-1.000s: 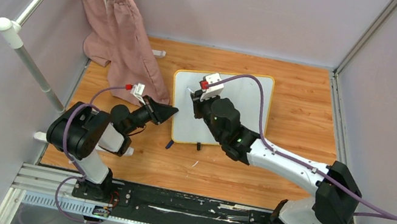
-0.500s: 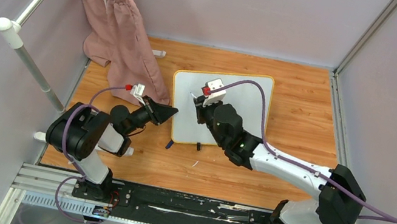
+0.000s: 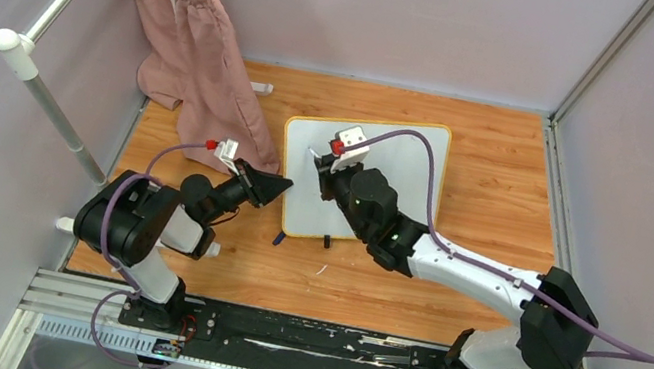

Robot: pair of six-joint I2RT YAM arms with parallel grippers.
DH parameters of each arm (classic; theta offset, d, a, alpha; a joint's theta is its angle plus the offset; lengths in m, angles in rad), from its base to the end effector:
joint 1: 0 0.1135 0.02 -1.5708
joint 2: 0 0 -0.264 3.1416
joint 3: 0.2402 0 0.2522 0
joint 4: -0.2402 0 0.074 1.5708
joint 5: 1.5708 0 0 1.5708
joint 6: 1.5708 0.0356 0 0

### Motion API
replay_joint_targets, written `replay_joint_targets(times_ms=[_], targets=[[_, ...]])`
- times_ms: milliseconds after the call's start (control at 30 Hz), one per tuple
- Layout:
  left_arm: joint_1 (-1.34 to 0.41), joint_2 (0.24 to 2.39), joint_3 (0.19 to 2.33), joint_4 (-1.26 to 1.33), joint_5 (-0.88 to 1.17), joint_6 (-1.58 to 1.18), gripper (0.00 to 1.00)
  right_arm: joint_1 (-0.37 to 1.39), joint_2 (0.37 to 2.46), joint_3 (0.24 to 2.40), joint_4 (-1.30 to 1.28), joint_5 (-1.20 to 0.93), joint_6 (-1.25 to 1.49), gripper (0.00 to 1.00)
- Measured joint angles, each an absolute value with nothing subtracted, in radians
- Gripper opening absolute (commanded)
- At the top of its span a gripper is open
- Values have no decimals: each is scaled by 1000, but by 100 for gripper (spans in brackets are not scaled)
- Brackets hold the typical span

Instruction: Write a sentence on the whiteboard

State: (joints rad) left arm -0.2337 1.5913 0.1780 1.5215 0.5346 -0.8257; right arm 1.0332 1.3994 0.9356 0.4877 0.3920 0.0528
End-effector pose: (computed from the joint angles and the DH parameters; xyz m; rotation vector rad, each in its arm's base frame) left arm 0.2167 -0.0702 0.1562 0.0004 1.6075 -1.2291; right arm 0.1795 0.2746 0.3203 -0.4498 1.5097 0.5545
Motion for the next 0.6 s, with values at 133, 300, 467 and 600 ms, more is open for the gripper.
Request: replay_joint_targets(times_ms=[133, 300, 467, 600], targets=[[-237, 1582, 176, 1521, 535, -822, 0, 1034, 1423, 957, 488, 392, 51, 0], [-238, 1572, 171, 1521, 535, -819, 0, 1034, 1446, 983, 489, 392, 47, 0], [-239, 1563, 170, 1519, 537, -818, 0, 1034, 1464, 999, 488, 392, 44, 0], [-239, 1562, 169, 1517, 537, -818, 0, 1034, 1475, 999, 484, 393, 44, 0]])
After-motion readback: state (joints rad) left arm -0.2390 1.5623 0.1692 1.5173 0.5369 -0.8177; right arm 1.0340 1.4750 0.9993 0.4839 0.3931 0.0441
